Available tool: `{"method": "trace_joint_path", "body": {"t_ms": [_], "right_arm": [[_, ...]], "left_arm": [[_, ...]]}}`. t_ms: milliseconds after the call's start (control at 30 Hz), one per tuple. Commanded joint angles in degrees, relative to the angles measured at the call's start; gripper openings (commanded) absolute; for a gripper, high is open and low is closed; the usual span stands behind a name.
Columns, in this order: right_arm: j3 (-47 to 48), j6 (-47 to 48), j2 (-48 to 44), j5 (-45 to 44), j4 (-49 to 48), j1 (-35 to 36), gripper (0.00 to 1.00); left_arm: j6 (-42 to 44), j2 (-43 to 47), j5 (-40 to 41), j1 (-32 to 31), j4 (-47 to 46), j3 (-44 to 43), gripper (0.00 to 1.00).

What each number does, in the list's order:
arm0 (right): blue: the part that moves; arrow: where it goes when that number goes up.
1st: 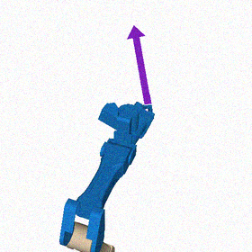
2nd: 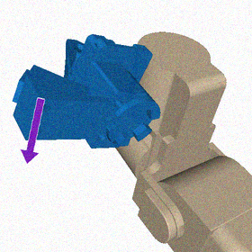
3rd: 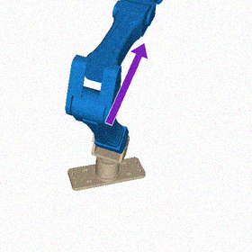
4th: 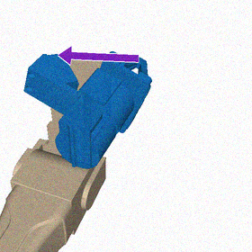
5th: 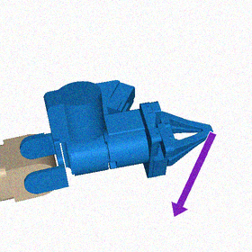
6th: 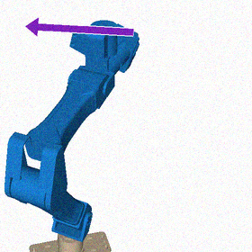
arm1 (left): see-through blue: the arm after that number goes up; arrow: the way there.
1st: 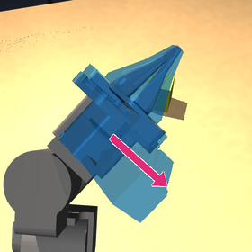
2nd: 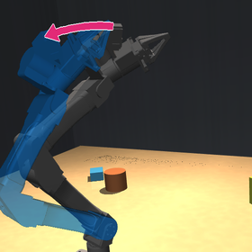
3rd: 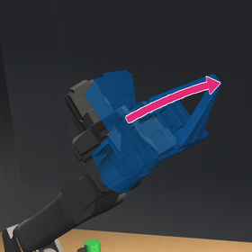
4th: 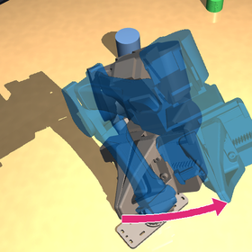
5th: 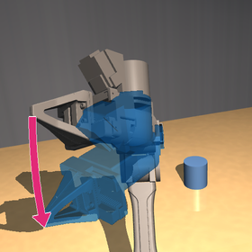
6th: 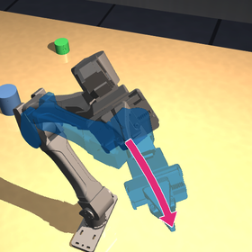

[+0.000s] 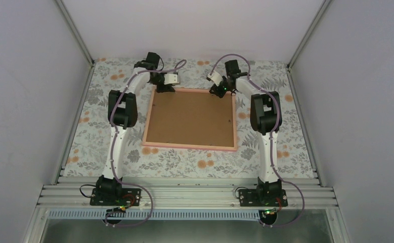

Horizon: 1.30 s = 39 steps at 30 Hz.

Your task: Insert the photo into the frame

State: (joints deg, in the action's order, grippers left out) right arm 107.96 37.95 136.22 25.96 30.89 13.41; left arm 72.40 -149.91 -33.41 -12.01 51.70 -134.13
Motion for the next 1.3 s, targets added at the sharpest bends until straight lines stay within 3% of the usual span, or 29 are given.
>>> {"method": "trace_joint_path", "body": {"t_ms": [0,267,467,600,700,833,900,967,1100,1267], "right_arm": [[-0.7,-1.7,2.9,1.0,3.3,1.5,0.12],[-0.8,-1.9,2.9,1.1,3.1,1.6,0.11],[-1.1,-2.0,2.7,1.2,2.7,1.8,0.11],[-0.6,-3.0,2.5,0.7,2.1,1.7,0.13],[0.9,-4.4,1.6,-0.9,2.3,1.6,0.25],[2.7,-9.2,-2.5,-2.4,4.0,0.1,0.61],[1.2,-11.6,-7.1,-1.9,4.9,-0.9,0.73],[-2.6,-12.1,-11.9,-1.5,5.8,-1.9,0.79],[-10.9,-12.5,-18.8,-4.5,10.7,-2.8,0.81],[-20.8,-22.4,-26.1,-8.8,16.8,-4.8,0.83]], "left_arm": [[-1.8,-3.6,0.8,-2.9,2.4,3.5,0.38],[-3.8,-4.4,3.4,-3.4,1.9,2.8,0.42],[-3.9,-6.0,4.1,-3.9,4.8,-0.3,0.2],[-5.3,-5.7,4.2,-3.4,5.0,-0.3,0.18],[-9.6,-4.9,4.0,-2.1,2.5,-0.8,0.26],[-15.7,-2.3,6.2,-0.8,-2.8,1.4,0.4],[-17.0,-0.9,7.5,-0.8,-4.7,3.8,0.41],[-17.2,0.0,7.6,-0.7,-5.3,5.6,0.41],[-19.1,0.7,8.0,-0.7,-6.7,7.3,0.43],[-23.0,2.1,8.5,-0.8,-9.2,7.5,0.49]]}}
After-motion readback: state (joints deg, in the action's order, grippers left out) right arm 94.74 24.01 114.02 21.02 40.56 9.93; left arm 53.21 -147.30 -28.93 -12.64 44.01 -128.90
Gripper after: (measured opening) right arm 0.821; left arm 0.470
